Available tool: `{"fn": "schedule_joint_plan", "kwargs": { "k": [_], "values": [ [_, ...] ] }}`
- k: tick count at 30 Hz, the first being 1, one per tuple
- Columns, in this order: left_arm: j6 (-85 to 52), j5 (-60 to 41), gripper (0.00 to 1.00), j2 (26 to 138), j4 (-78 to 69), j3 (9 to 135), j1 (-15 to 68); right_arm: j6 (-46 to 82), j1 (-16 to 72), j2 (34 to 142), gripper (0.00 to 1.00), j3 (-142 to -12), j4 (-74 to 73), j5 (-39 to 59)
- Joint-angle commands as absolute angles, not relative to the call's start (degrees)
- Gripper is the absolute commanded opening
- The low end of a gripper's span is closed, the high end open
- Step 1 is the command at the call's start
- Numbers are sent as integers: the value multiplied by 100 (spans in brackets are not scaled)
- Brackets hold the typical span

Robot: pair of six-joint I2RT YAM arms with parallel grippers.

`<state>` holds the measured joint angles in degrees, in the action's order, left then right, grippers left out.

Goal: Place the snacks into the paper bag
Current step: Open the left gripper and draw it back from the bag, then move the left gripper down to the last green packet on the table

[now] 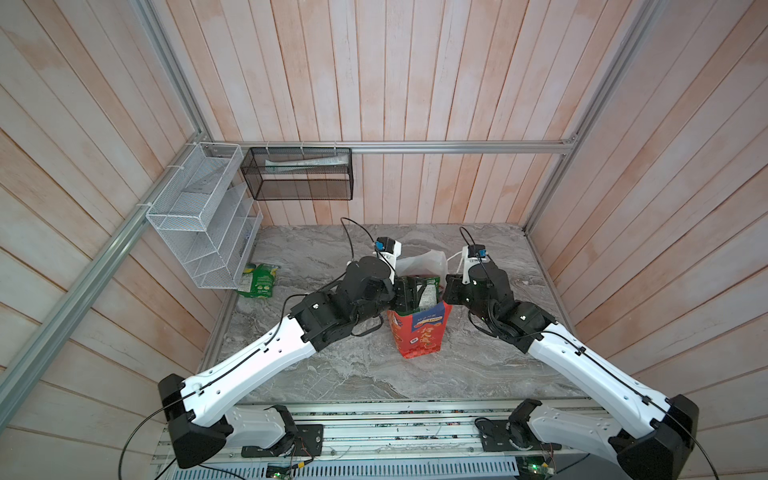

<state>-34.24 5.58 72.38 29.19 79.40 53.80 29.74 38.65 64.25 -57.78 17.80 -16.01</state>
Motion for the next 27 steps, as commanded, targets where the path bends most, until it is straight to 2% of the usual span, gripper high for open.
{"fn": "schedule_joint_plan", "kwargs": {
  "k": [1,7,9,17,27],
  "values": [
    [-3349,839,74,6762,3050,7947,5386,2900,3878,6426,0,-5903,1809,-1721],
    [-3486,1387,86,5657,2645,6875,5379,2900,3884,6393,0,-5900,1817,-1718],
    [-3552,1612,87,5301,2601,6531,5378,2905,3881,6392,0,-5897,1816,-1723],
    [-3958,2945,99,3637,2540,5135,5369,2900,3889,6453,0,-5902,1804,-1731],
    [-4216,4029,100,2678,2864,4115,5372,2900,3885,6495,0,-5904,1792,-1763]
  ]
}}
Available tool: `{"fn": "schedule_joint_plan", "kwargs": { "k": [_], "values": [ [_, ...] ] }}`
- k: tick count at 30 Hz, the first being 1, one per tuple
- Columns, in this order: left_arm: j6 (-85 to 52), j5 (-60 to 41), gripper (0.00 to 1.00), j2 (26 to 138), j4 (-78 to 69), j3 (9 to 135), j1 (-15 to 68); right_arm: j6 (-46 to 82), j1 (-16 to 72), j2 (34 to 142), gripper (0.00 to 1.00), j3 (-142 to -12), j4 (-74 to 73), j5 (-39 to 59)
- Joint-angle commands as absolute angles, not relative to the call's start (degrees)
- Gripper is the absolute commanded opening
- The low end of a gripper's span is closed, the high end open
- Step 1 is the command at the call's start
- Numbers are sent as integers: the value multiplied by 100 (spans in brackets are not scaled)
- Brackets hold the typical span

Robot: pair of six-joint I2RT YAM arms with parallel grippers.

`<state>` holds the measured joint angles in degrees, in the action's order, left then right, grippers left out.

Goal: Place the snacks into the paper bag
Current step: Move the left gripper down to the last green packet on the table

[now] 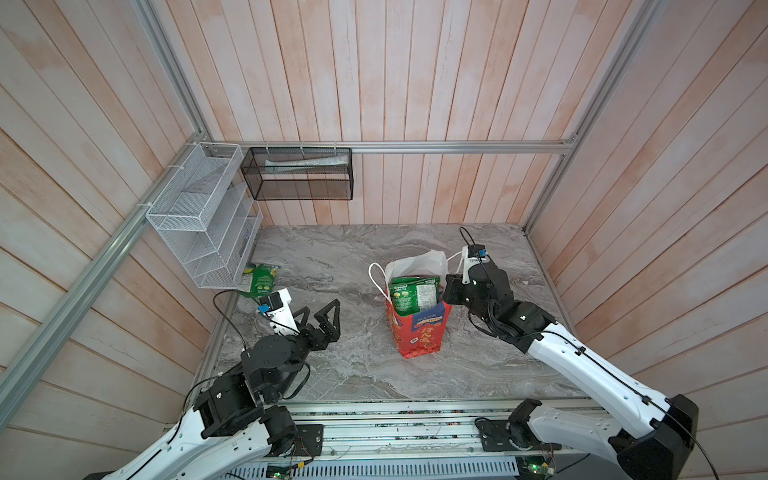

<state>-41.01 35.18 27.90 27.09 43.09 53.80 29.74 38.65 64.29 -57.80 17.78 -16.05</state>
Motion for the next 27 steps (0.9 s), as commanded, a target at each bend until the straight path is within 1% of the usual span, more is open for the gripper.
{"fn": "schedule_joint_plan", "kwargs": {
  "k": [1,6,14,17,20,23,27],
  "values": [
    [-4236,4113,100,2646,2874,4045,5366,2900,3889,6504,0,-5902,1790,-1755],
    [-4331,4363,100,2750,2926,3804,5354,2900,3885,6506,0,-5898,1802,-1740],
    [-4304,4400,100,3688,2875,3761,5134,2900,3889,6469,0,-5897,1802,-1725],
    [-4174,4284,100,4097,2850,3787,4767,2901,3885,6474,0,-5898,1808,-1712],
    [-3938,3792,100,4565,2570,3671,4186,2900,3887,6466,0,-5897,1802,-1706],
    [-3760,3341,100,5220,2372,3667,3559,2892,3885,6451,0,-5910,1812,-1702],
    [-3743,3251,100,6252,2220,3799,3065,2891,3889,6453,0,-5904,1807,-1705]
  ]
}}
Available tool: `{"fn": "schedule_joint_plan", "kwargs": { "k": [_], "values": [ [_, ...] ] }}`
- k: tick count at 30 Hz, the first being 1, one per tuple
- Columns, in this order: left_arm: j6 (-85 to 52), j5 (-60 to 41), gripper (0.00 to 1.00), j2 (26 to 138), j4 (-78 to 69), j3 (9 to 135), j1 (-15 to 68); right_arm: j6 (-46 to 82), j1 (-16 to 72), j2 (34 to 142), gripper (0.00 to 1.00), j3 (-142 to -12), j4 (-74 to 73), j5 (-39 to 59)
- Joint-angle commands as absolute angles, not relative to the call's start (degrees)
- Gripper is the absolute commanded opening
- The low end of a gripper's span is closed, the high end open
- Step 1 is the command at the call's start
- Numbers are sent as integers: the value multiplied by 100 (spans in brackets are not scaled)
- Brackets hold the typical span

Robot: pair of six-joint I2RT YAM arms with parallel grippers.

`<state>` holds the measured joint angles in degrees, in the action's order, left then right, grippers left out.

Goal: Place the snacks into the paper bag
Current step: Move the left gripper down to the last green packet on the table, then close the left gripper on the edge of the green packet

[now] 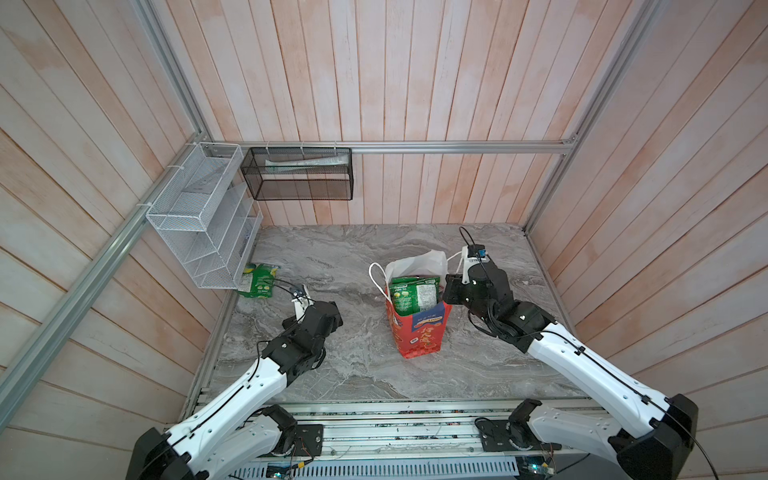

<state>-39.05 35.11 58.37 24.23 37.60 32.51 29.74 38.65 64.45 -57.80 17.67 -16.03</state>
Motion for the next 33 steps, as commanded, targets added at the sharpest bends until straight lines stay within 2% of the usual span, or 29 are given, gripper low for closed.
{"fn": "schedule_joint_plan", "kwargs": {
  "k": [1,5,11,17,22,33],
  "values": [
    [-3768,3290,100,6520,2181,3860,3009,2892,3885,6463,0,-5909,1811,-1708],
    [-4048,3598,100,7642,2488,4484,2823,2888,3885,6450,0,-5906,1819,-1704],
    [-4382,3113,100,8613,2571,5220,2099,2875,3886,6364,0,-5898,1819,-1719],
    [-4790,1602,100,8447,1562,4788,936,2874,3887,6446,0,-5907,1822,-1714],
    [-5017,515,95,8109,848,4255,3,2883,3886,6506,0,-5888,1774,-1729],
    [-5192,-1106,83,8105,-57,3797,-1681,2874,3885,6531,0,-5906,1781,-1671]
  ]
}}
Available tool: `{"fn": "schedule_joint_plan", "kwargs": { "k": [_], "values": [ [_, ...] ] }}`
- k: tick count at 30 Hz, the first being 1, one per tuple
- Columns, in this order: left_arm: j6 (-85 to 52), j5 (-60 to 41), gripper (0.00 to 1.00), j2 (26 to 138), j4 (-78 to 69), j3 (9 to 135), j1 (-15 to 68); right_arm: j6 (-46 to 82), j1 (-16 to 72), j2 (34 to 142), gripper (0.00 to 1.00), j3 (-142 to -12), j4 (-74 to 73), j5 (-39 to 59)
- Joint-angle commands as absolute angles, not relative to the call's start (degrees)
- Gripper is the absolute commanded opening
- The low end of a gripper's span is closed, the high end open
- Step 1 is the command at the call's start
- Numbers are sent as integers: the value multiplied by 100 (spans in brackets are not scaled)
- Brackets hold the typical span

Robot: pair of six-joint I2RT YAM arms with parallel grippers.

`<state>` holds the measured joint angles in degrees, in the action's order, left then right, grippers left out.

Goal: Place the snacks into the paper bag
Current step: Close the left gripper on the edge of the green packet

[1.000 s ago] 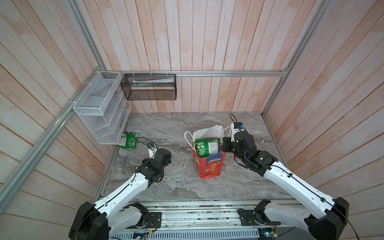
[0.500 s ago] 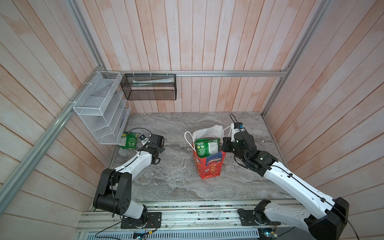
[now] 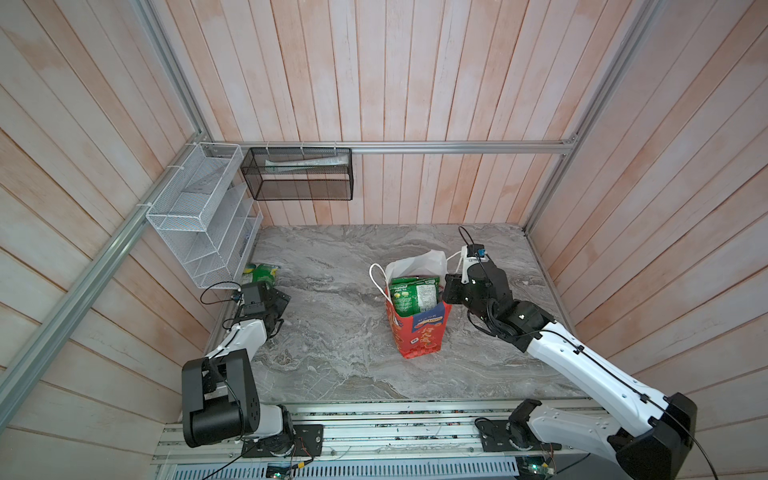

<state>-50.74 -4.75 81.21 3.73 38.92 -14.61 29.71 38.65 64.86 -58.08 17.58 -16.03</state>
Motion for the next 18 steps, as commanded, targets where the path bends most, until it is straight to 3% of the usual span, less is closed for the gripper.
{"fn": "schedule_joint_plan", "kwargs": {
  "k": [1,9,18],
  "values": [
    [-5194,-1197,81,8161,-122,3806,-1776,2874,3885,6526,0,-5914,1795,-1665],
    [-5603,-2189,67,8987,-1283,3648,-2618,2874,3886,6438,0,-5904,1784,-1649],
    [-5828,-2385,67,10080,-1991,3925,-2757,2887,3885,6556,0,-5906,1756,-1613]
  ]
}}
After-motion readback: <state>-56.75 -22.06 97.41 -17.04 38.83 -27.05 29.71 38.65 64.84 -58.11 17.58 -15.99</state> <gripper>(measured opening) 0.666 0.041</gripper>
